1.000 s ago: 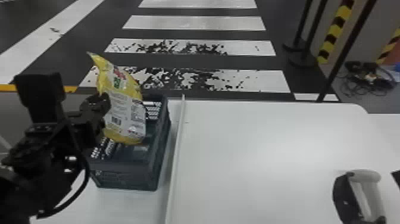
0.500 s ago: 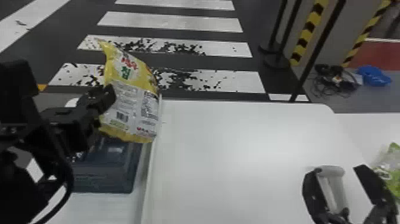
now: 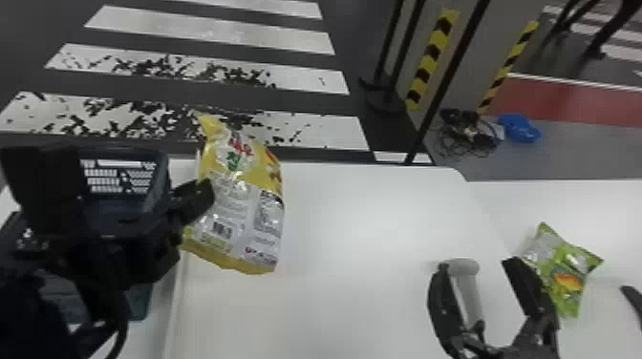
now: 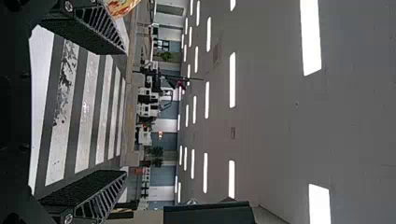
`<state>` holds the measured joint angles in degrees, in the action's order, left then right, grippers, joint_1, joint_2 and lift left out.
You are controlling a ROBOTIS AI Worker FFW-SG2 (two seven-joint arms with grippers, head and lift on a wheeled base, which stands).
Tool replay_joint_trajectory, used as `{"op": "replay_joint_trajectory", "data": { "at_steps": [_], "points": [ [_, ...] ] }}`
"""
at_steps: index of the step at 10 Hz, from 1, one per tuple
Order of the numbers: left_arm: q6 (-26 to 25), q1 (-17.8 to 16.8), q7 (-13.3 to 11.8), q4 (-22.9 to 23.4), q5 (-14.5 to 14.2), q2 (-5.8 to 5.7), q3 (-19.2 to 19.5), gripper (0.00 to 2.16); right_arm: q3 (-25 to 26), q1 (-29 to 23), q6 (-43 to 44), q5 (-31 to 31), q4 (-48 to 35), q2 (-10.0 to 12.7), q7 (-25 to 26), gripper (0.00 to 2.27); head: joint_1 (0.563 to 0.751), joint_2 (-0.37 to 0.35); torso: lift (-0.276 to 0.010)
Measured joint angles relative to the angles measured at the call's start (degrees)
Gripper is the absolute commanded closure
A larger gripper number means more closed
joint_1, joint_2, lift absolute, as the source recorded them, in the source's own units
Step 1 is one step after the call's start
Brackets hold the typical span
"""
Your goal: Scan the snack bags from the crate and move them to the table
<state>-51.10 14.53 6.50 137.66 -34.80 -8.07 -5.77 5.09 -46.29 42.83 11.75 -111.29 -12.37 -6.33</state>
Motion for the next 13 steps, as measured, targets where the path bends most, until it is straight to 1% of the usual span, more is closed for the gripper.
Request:
{"op": "replay_joint_trajectory", "data": {
  "at_steps": [2,3,4,5,6,8,9,11,12,13],
  "points": [
    [2.88,-0.61,-3.15,-6.47,-0.16,1.25,-2.51,2.09,0.10,-0.09,1.05,0.02,0.44,0.04,0.00,0.08,0.695,-0.318,-0.095],
    [4.18,-0.92,-3.98,-9.34,-0.01,1.75,-3.64,2.09,0.10,-0.06,1.39,0.02,0.57,0.06,0.00,0.08,0.695,-0.335,-0.095],
    [5.39,-1.19,-4.35,-11.68,0.43,2.02,-4.81,2.09,0.10,0.00,1.48,0.02,0.62,0.07,0.00,0.08,0.695,-0.343,-0.095],
    [6.67,-1.55,-4.87,-14.25,1.51,2.22,-6.35,2.09,0.10,0.09,1.50,0.02,0.72,0.12,0.00,0.08,0.695,-0.350,-0.095],
    [8.01,-1.92,-5.18,-16.66,2.80,2.35,-8.30,2.09,0.10,0.19,1.54,0.02,0.92,0.16,0.00,0.08,0.695,-0.350,-0.095],
    [8.91,-2.77,-5.29,-19.27,3.78,2.54,-11.97,2.09,0.10,0.36,1.97,0.02,1.40,0.29,0.00,0.08,0.695,-0.350,-0.095],
    [8.94,-3.49,-5.40,-20.75,4.61,2.98,-14.34,2.09,0.06,0.43,2.27,0.02,1.57,0.37,0.00,0.08,0.695,-0.350,-0.095],
    [9.05,-5.07,-5.10,-24.00,7.93,3.97,-19.52,2.09,0.05,0.57,2.61,0.02,1.65,0.50,0.00,0.08,0.695,-0.350,-0.095],
    [9.64,-5.50,-5.01,-25.38,9.29,4.47,-20.96,2.09,0.09,0.57,2.96,0.06,1.68,0.56,0.00,0.08,0.695,-0.350,-0.095],
    [10.81,-5.62,-5.03,-26.27,9.32,4.69,-21.22,2.09,0.10,0.50,3.33,0.10,1.87,0.58,0.00,0.08,0.695,-0.350,-0.095]
  ]
}}
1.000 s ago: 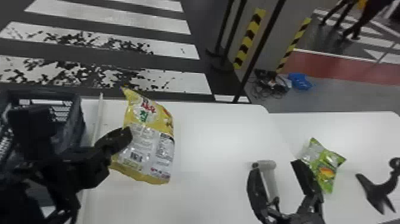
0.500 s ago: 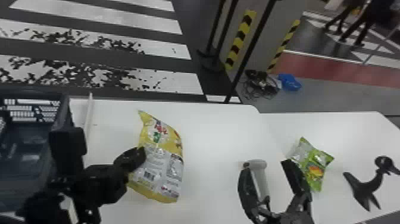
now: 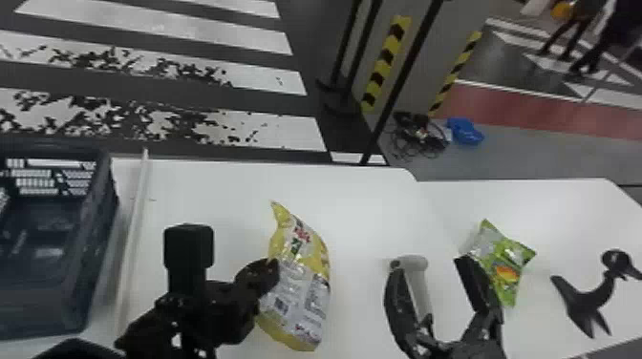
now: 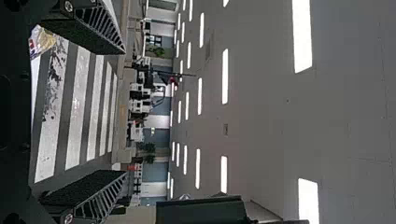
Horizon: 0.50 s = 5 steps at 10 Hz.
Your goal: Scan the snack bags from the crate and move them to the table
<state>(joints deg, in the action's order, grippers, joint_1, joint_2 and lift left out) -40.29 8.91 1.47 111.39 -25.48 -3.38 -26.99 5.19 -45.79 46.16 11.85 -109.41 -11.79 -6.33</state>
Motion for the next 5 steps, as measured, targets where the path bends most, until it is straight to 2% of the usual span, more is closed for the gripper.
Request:
{"op": "replay_joint_trajectory", "data": {
  "at_steps": [3,4,5],
  "points": [
    [4.63,-1.02,-0.34,-6.28,-0.01,2.25,-0.28,2.09,0.10,-0.02,0.82,0.07,0.33,-0.03,0.00,0.08,0.695,-0.350,-0.095],
    [5.73,-1.73,-0.02,-8.36,0.18,2.66,-0.57,1.99,0.22,-0.05,0.97,0.14,0.31,-0.05,0.00,0.08,0.695,-0.350,-0.095],
    [6.34,-2.22,0.29,-9.66,0.25,2.96,-0.67,1.08,0.39,-0.21,1.24,0.20,0.32,-0.06,0.00,0.08,0.695,-0.350,-0.095]
  ]
}}
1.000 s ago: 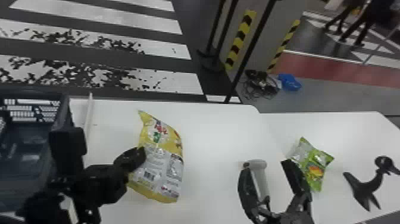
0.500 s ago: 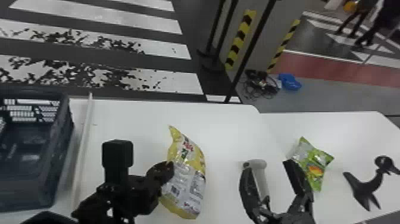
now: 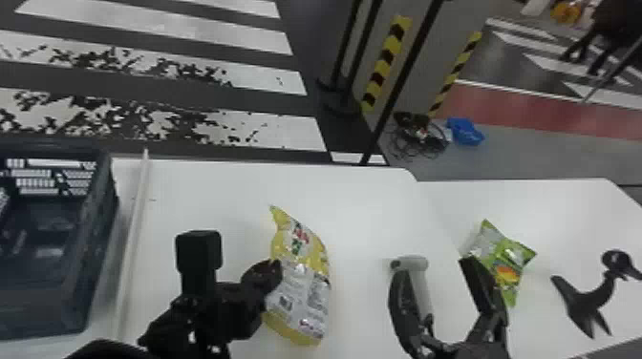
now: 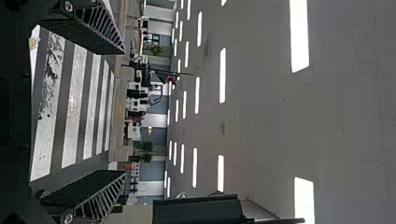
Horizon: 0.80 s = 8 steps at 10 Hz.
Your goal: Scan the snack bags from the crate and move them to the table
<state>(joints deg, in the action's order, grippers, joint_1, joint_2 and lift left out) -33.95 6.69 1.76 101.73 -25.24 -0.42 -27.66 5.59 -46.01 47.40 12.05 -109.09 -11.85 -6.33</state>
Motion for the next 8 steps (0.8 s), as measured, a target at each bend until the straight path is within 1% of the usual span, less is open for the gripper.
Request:
{"op": "replay_joint_trajectory", "data": {
  "at_steps": [1,3,4,5,6,7,8],
  "points": [
    [0.15,-0.32,0.31,-0.74,0.01,0.13,-0.04,0.00,0.16,-0.16,0.29,0.06,0.04,-0.01,0.00,0.08,0.695,-0.350,-0.095],
    [-0.63,-0.46,1.11,-0.77,0.12,0.12,-0.04,0.02,0.28,-0.30,0.93,0.07,0.04,-0.02,0.00,0.08,0.695,-0.350,-0.095],
    [-1.37,-0.39,2.11,-0.12,0.94,-0.10,-0.32,0.03,0.25,-0.31,0.97,0.08,-0.01,-0.02,0.00,0.08,0.695,-0.350,-0.095],
    [-2.02,0.06,3.32,1.42,2.70,-0.35,-0.91,0.03,0.19,-0.35,0.98,0.08,-0.11,-0.02,0.00,0.08,0.695,-0.350,-0.095],
    [-2.73,0.62,3.83,3.19,4.28,-0.56,-1.31,0.03,0.14,-0.48,1.11,0.08,-0.18,-0.02,0.00,0.08,0.695,-0.350,-0.095],
    [-3.73,1.63,4.44,5.32,6.67,-0.86,-1.54,0.03,0.07,-0.70,1.41,0.08,-0.25,-0.02,0.00,0.08,0.695,-0.350,-0.095],
    [-4.89,2.79,4.64,7.77,8.64,-1.46,-1.54,0.03,-0.02,-0.90,1.61,0.08,-0.37,-0.02,0.00,0.08,0.695,-0.350,-0.095]
  ]
}}
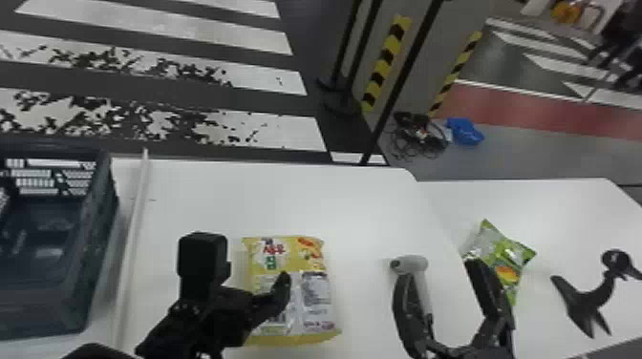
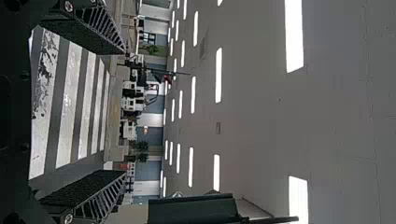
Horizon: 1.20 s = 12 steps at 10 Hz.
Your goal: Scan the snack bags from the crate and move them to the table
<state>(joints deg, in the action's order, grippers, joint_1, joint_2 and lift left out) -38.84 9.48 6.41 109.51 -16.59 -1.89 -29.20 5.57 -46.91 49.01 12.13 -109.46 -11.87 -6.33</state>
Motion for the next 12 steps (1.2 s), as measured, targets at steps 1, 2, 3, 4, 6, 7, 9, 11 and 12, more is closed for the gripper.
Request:
{"op": "replay_joint_trajectory", "data": {
  "at_steps": [1,2,3,4,6,7,9,11,12],
  "points": [
    [-1.25,1.52,0.45,3.18,2.52,-0.84,0.17,0.03,-0.19,-0.09,0.05,0.00,-0.04,0.00,0.00,0.08,0.695,-0.350,-0.095],
    [-2.02,2.83,0.94,6.18,5.31,-1.71,0.35,0.04,-0.42,-0.06,0.06,0.00,-0.05,0.00,0.00,0.08,0.695,-0.350,-0.095],
    [-2.60,4.03,1.55,9.42,7.17,-3.07,1.04,0.03,-0.68,0.10,0.04,0.00,-0.05,0.00,0.00,0.08,0.695,-0.350,-0.095],
    [-2.73,4.81,2.13,11.59,7.56,-4.47,1.97,0.03,-0.78,0.19,0.00,0.00,-0.05,0.00,0.00,0.08,0.695,-0.350,-0.095],
    [-2.22,6.62,2.01,14.93,8.90,-7.61,5.05,0.04,-0.72,0.24,0.02,0.00,0.09,0.00,0.00,0.08,0.695,-0.350,-0.095],
    [-1.85,7.88,0.78,16.24,9.22,-8.44,7.58,0.04,-0.64,0.24,0.03,0.00,0.26,-0.02,0.00,0.08,0.695,-0.342,-0.095],
    [2.54,12.27,-2.32,19.38,8.82,-9.24,13.68,0.04,-0.77,0.44,0.01,0.00,0.69,-0.03,0.00,0.08,0.695,-0.290,-0.095],
    [5.72,16.24,-6.19,22.85,5.98,-10.25,18.93,0.04,-1.60,1.04,0.03,0.10,1.18,0.06,0.00,0.08,0.695,-0.239,-0.095],
    [5.95,18.14,-8.57,25.18,3.53,-10.72,21.64,0.04,-2.01,1.26,-0.02,0.33,1.24,0.08,0.00,0.06,0.695,-0.225,-0.095]
  ]
}}
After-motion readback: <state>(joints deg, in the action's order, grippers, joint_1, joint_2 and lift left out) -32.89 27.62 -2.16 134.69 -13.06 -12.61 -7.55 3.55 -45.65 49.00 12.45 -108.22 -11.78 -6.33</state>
